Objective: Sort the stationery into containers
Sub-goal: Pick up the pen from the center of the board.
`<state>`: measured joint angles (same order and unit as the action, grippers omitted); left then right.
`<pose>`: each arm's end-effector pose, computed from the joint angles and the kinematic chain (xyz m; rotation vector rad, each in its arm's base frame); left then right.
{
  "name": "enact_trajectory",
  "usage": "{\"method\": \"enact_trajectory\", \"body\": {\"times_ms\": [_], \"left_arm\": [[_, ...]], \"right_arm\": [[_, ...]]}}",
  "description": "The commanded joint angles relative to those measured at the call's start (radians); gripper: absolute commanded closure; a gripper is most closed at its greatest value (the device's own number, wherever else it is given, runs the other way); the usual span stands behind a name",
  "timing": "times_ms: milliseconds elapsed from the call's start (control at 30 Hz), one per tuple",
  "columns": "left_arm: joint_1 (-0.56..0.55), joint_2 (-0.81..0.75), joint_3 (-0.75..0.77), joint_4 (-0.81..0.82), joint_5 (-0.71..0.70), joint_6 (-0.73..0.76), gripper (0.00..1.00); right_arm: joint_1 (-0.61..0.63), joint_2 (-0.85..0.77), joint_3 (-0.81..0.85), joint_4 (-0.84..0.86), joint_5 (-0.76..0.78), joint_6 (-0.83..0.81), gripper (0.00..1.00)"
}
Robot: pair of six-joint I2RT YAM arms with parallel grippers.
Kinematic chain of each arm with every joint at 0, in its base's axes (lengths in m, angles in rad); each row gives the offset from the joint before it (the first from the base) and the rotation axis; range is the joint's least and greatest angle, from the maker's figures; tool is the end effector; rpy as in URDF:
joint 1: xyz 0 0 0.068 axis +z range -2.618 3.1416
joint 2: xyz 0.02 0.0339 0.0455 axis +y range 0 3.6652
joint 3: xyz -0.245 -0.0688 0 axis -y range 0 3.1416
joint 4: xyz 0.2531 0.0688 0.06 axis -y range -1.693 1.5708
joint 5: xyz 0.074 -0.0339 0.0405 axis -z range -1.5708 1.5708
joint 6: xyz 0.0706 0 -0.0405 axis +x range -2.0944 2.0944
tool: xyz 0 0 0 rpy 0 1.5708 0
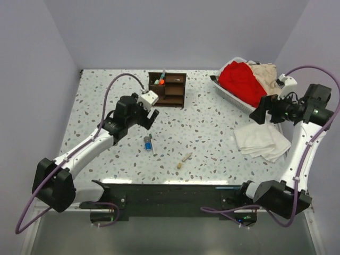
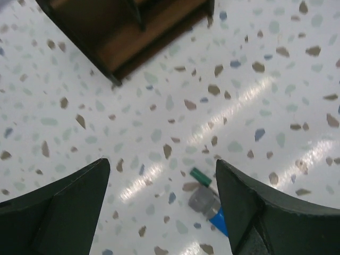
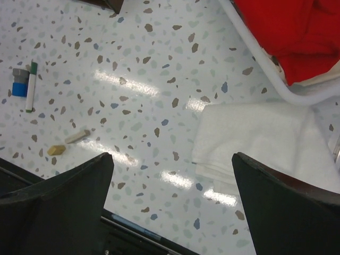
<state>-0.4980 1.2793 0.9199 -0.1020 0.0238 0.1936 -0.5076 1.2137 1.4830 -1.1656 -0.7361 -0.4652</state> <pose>0.2953 -0.1625 0.2509 0.7052 1.9130 -0.2155 0.2339 -0.0758 0.3696 -0.2502 2.2010 0.3885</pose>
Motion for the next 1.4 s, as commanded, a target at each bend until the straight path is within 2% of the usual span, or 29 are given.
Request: {"method": "enact_trajectory", "body": {"times_ms": [0,67,200,400,500,533,600,667,833,1067,1367], "left_arm": [[0.027,0.043,-0.067,-0.081,0.09,-0.089,0.16],[0.059,0.098,-0.04,-0.074,0.156,-0.115,0.19],[0.093,0.19,0.031,-0.073,0.128,-0.089,0.2],[0.128,0.372,0.154,-0.088,0.169,-0.106,0.2],[0.128,0.425,0.194,-0.131,0.243,-0.14,0.3],[0.128,0.428,0.192,-0.142,0.273,-0.17,0.38],[0.128,0.42,0.175,-0.166,0.287,-0.222,0.41],[0.127,0.394,0.133,-0.177,0.272,-0.273,0.39],[0.127,0.377,0.077,-0.192,0.255,-0.287,0.37],[0.127,0.422,0.079,-0.185,0.269,-0.301,0.37],[0.124,0.462,0.071,-0.189,0.307,-0.307,0.49]], "right_arm": [[0.112,-0.092,-0.033,0.171,0.108,0.121,0.01],[0.153,-0.091,-0.044,0.192,0.11,0.141,0.01],[0.204,-0.106,-0.085,0.224,0.127,0.183,0.01],[0.239,-0.123,-0.133,0.247,0.162,0.18,0.01],[0.241,-0.128,-0.135,0.247,0.168,0.183,0.01],[0.241,-0.128,-0.135,0.25,0.17,0.184,0.01],[0.242,-0.128,-0.136,0.254,0.168,0.191,0.01],[0.242,-0.123,-0.138,0.261,0.168,0.195,0.01],[0.242,-0.112,-0.133,0.267,0.168,0.204,0.01],[0.242,-0.095,-0.115,0.257,0.172,0.194,0.01],[0.244,-0.111,-0.147,0.257,0.178,0.183,0.01]]}}
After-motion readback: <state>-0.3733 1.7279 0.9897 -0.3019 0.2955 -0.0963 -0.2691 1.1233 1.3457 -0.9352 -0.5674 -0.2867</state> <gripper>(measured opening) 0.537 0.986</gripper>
